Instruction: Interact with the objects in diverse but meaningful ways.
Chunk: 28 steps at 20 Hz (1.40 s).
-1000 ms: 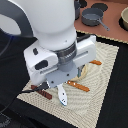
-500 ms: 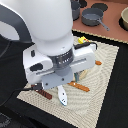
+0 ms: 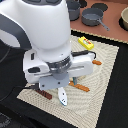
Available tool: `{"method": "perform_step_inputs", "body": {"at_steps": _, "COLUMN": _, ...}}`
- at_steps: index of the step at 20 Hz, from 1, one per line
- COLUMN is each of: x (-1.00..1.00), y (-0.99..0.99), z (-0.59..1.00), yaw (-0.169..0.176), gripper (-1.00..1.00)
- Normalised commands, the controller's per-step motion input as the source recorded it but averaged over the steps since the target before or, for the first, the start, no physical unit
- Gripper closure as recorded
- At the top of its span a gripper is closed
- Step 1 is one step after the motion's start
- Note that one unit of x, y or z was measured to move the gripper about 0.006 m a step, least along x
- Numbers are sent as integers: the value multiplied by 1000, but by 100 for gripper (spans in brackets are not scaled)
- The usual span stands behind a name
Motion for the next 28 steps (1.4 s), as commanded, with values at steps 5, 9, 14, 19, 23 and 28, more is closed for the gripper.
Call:
{"method": "perform_step_inputs", "body": {"at_steps": 5, "x": 278, "y": -13, "z": -207, "yaw": -56, "gripper": -100}}
{"method": "perform_step_inputs", "body": {"at_steps": 9, "x": 237, "y": -46, "z": -232, "yaw": -50, "gripper": -100}}
{"method": "perform_step_inputs", "body": {"at_steps": 14, "x": 199, "y": -58, "z": -223, "yaw": -46, "gripper": -100}}
{"method": "perform_step_inputs", "body": {"at_steps": 19, "x": 17, "y": -262, "z": -90, "yaw": -46, "gripper": -100}}
{"method": "perform_step_inputs", "body": {"at_steps": 23, "x": 59, "y": -221, "z": -41, "yaw": -35, "gripper": 100}}
{"method": "perform_step_inputs", "body": {"at_steps": 28, "x": 71, "y": -203, "z": -49, "yaw": -34, "gripper": 100}}
